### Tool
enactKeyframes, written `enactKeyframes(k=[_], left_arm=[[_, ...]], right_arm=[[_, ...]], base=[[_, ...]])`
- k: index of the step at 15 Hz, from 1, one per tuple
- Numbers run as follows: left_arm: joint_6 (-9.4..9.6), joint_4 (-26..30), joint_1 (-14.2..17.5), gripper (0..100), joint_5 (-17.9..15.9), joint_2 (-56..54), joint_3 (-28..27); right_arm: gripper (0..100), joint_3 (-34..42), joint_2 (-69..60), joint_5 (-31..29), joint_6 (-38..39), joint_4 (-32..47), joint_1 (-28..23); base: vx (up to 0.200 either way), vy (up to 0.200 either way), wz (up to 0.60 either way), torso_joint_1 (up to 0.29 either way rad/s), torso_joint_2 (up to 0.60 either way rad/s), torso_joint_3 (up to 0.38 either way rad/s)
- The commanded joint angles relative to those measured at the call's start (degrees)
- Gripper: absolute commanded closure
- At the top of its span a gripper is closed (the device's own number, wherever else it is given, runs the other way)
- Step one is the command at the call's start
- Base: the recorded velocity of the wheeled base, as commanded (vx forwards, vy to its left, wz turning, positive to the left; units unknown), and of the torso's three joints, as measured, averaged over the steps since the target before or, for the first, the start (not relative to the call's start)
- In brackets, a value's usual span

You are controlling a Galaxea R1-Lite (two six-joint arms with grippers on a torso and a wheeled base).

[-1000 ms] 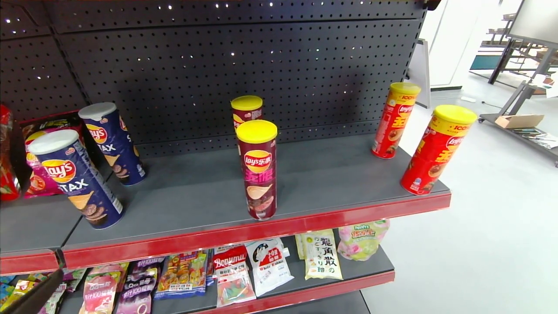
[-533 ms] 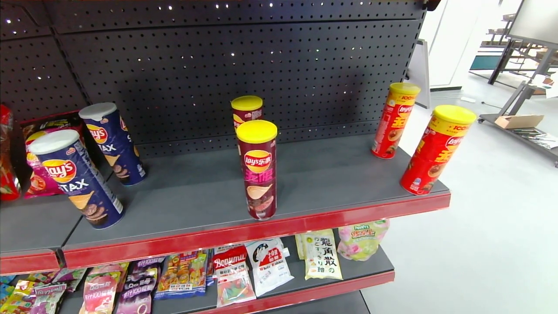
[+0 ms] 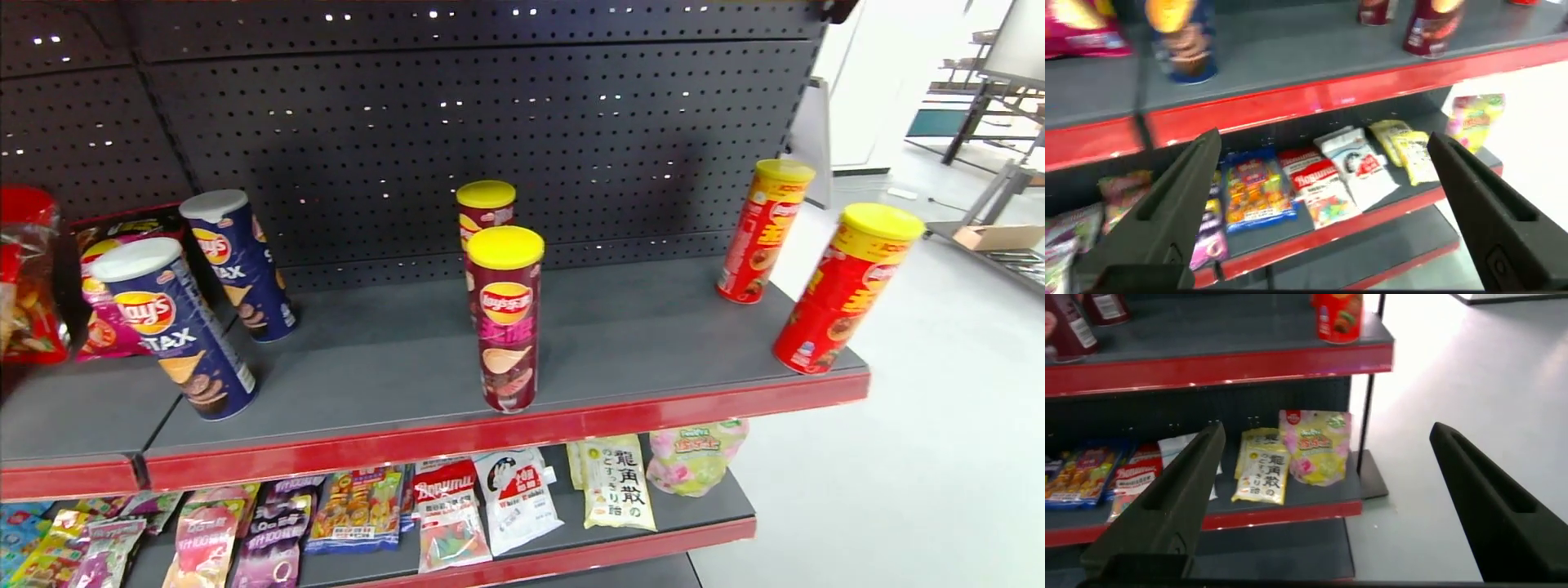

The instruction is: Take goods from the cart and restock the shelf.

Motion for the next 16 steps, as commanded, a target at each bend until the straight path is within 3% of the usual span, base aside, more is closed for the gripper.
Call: enactKeyframes(k=[1,7,12,13,14,16], left_arm=[[0.03,0.0,0.0,0,0.0,0.0,0.0],[0.2,-0.1,0.0,0,0.2,0.0,0.1],[-0.5,-3.3,0.0,0,6.9,0.0,1.5],[-1.64,-5.0,0.0,0,13.2,0.0,3.2],[-1.82,-5.6,0.0,0,14.2,0.0,3.9],[0.99,-5.6,0.0,0,11.3,0.0,3.9]], right_arm=[[0,0.0,0.1,0.0,0.0,0.0,0.0],[0,0.0,0.1,0.2,0.0,0.0,0.0],[0,0.0,0.1,0.0,0.1,0.0,0.0],[0,0.0,0.1,0.0,0.1,0.0,0.1],[0,0.0,0.1,0.0,0.1,0.0,0.0],[0,0.0,0.1,0.0,0.1,0.0,0.0]], base=[[0.0,0.0,0.6,0.007,0.01,-0.002],[0.0,0.0,0.1,0.001,0.0,0.001],[0.0,0.0,0.0,0.0,0.0,0.0],[0.0,0.0,0.0,0.0,0.0,0.0],[0.0,0.0,0.0,0.0,0.0,0.0],[0.0,0.0,0.0,0.0,0.0,0.0]])
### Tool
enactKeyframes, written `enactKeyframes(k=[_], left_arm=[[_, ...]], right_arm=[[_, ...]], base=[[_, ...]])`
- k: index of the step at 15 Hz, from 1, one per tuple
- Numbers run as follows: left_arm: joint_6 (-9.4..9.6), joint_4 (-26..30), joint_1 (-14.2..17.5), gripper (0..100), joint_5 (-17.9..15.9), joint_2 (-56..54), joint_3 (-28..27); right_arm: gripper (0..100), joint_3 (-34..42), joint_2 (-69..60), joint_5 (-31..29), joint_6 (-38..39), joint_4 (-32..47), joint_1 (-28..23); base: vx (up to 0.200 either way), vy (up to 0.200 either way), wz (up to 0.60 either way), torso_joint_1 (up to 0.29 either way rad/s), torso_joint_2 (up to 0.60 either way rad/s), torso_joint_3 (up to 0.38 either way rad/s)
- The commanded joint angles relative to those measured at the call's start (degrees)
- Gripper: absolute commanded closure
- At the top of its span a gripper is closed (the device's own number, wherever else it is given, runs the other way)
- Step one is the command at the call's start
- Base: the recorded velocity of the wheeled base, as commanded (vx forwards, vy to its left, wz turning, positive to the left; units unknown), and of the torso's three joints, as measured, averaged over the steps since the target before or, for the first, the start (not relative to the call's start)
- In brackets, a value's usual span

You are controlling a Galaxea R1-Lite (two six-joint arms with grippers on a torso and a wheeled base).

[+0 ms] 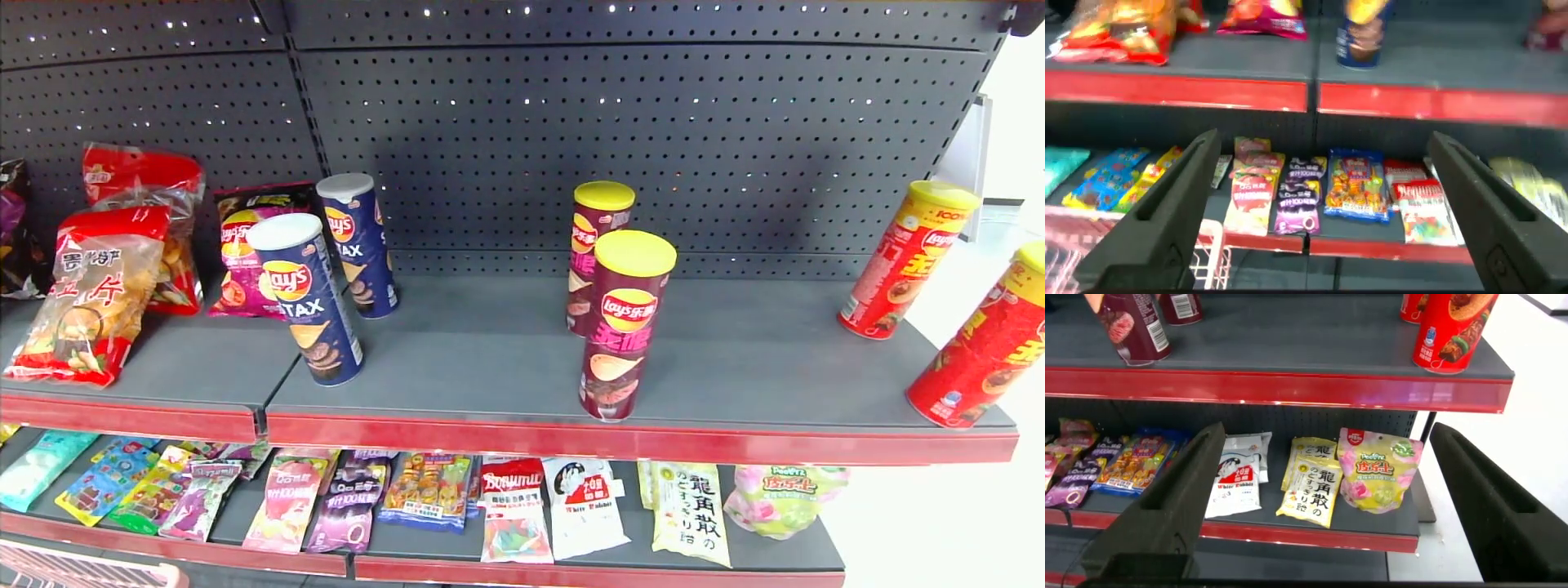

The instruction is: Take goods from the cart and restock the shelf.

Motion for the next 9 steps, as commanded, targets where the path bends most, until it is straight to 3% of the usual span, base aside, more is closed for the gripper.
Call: enactKeyframes(k=[1,6,7,8,9], left_arm=[[0.54,0.2,0.0,0,-0.7,0.1,0.3],[0.28,0.1,0.0,0,-0.7,0.1,0.3],[0.28,0.1,0.0,0,-0.7,0.1,0.3],[0.28,0.1,0.0,0,-0.7,0.1,0.3],[0.28,0.1,0.0,0,-0.7,0.1,0.3]], right_arm=[[0,0.0,0.1,0.0,0.1,0.0,0.0],[0,-2.8,0.4,0.4,2.6,-2.5,0.2],[0,-13.2,6.9,0.6,7.1,-2.7,1.7],[0,-18.1,11.0,0.8,7.4,-2.2,2.6],[0,-28.4,19.9,2.0,7.3,-0.4,6.3]], base=[[0.0,0.0,0.0,0.0,0.0,0.0],[0.0,0.0,0.0,0.0,0.0,0.0],[0.0,0.0,0.0,0.0,0.0,0.0],[0.0,0.0,0.0,0.0,0.0,0.0],[0.0,0.0,0.0,0.0,0.0,0.0]])
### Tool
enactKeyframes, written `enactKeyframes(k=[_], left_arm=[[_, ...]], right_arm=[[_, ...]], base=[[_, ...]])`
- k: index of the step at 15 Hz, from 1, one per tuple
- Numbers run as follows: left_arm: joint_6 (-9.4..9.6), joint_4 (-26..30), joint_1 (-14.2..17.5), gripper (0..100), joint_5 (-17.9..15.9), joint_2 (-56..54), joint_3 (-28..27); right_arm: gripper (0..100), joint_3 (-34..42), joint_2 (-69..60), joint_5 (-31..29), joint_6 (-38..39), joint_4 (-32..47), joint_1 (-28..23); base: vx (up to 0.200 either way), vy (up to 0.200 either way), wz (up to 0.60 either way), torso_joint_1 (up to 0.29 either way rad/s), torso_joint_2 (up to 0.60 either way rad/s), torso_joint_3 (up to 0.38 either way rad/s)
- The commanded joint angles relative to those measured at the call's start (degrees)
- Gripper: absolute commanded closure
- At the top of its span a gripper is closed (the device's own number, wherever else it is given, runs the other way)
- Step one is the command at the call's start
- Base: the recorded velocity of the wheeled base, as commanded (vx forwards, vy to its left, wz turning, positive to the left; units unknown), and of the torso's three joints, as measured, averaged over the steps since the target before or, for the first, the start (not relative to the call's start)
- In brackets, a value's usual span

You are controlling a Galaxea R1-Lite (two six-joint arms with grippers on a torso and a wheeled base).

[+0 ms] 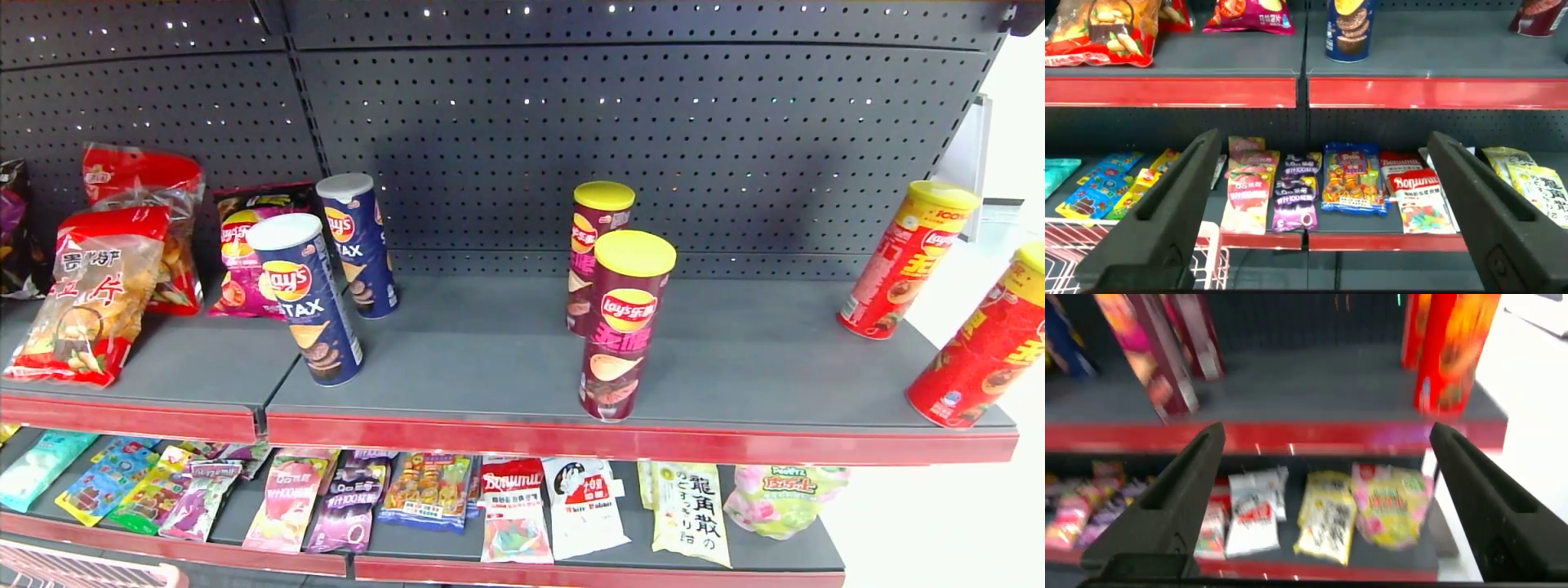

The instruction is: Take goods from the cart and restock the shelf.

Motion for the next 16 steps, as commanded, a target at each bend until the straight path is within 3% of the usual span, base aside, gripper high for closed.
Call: enactKeyframes(k=[1,4,5,6,8,13,15,16], left_arm=[[0.0,0.1,0.0,0,0.0,0.1,0.0],[0.0,0.0,0.0,0,0.0,0.1,0.0],[0.0,0.1,0.0,0,0.0,0.1,0.0],[0.0,0.0,0.0,0,0.0,0.1,0.0],[0.0,0.1,0.0,0,0.0,0.1,0.0],[0.0,0.1,0.0,0,0.0,0.1,0.0],[0.0,0.1,0.0,0,0.0,0.1,0.0],[0.0,0.0,0.0,0,0.0,0.1,0.0]], right_arm=[[0,-23.3,23.3,1.4,2.4,2.2,7.0],[0,-28.5,48.7,1.6,-1.1,0.9,8.4],[0,-28.9,50.8,1.6,-1.6,0.5,8.6],[0,-30.1,58.6,1.5,-2.9,-2.2,12.1],[0,-30.4,65.4,1.6,-2.9,-3.8,13.4],[0,-34.2,76.0,1.8,0.5,-4.0,24.6],[0,-34.7,79.4,0.4,0.4,-4.6,24.2],[0,-35.5,83.6,-3.8,0.5,-6.7,24.2]], base=[[0.0,0.0,0.0,0.0,0.0,0.0],[0.0,0.0,0.0,0.0,0.0,0.0],[0.0,0.0,0.0,0.0,0.0,0.0],[0.0,0.0,0.0,0.0,0.0,0.0],[0.0,0.0,0.0,0.0,0.0,0.0],[0.0,0.0,0.0,0.0,0.0,0.0],[0.0,0.0,0.0,0.0,0.0,0.0],[0.0,0.0,0.0,0.0,0.0,0.0]])
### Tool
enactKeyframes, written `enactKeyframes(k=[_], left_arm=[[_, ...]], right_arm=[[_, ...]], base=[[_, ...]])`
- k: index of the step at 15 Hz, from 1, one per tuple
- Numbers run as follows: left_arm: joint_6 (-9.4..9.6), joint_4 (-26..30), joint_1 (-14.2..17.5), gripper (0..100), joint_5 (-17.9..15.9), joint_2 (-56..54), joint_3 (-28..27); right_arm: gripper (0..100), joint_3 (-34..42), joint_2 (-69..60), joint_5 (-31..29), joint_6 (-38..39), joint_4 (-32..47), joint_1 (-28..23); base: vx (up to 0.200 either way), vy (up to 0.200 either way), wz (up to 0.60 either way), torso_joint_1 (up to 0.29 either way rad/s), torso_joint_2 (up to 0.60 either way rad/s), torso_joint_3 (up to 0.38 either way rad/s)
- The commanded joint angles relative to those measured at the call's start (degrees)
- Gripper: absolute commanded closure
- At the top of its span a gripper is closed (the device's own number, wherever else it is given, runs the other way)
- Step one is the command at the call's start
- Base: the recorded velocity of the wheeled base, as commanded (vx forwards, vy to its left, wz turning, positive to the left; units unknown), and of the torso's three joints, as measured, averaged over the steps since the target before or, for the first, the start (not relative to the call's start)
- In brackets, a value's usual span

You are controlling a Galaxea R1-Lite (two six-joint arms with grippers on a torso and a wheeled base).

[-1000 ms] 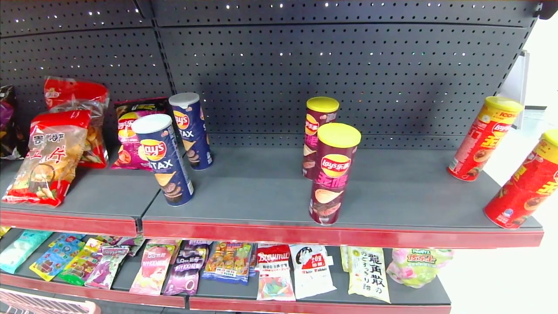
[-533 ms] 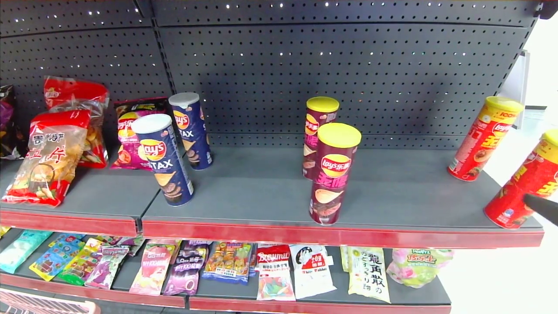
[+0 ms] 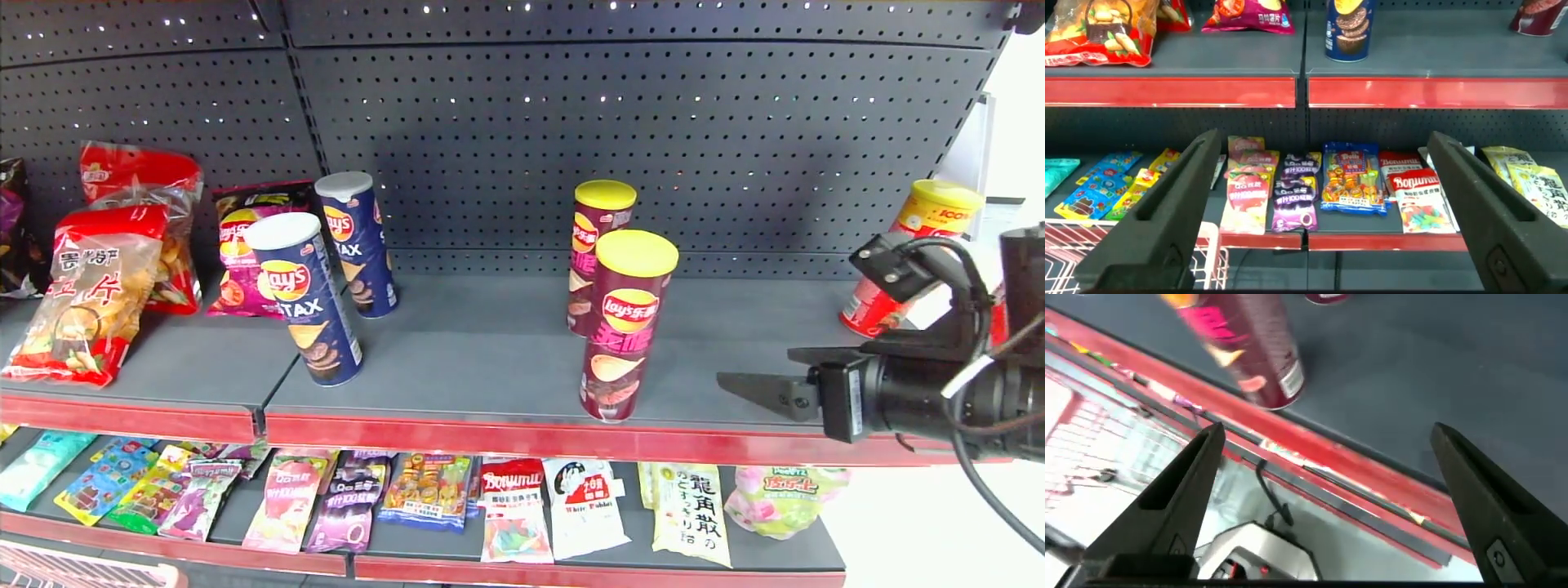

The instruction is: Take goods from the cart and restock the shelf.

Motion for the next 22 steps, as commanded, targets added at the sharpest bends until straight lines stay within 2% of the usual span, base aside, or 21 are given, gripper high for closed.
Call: enactKeyframes(k=[1,10,22], left_arm=[[0.0,0.0,0.0,0,0.0,0.1,0.0],[0.0,0.0,0.0,0,0.0,0.1,0.0],[0.0,0.0,0.0,0,0.0,0.1,0.0]], right_arm=[[0,-1.6,9.2,-4.2,0.0,-2.2,0.3],[0,-4.4,19.4,-9.3,-6.4,-3.5,-0.6],[0,-9.8,25.8,-9.6,-8.4,-4.8,0.4]], base=[[0.0,0.0,0.0,0.0,0.0,0.0],[0.0,0.0,0.0,0.0,0.0,0.0],[0.0,0.0,0.0,0.0,0.0,0.0]])
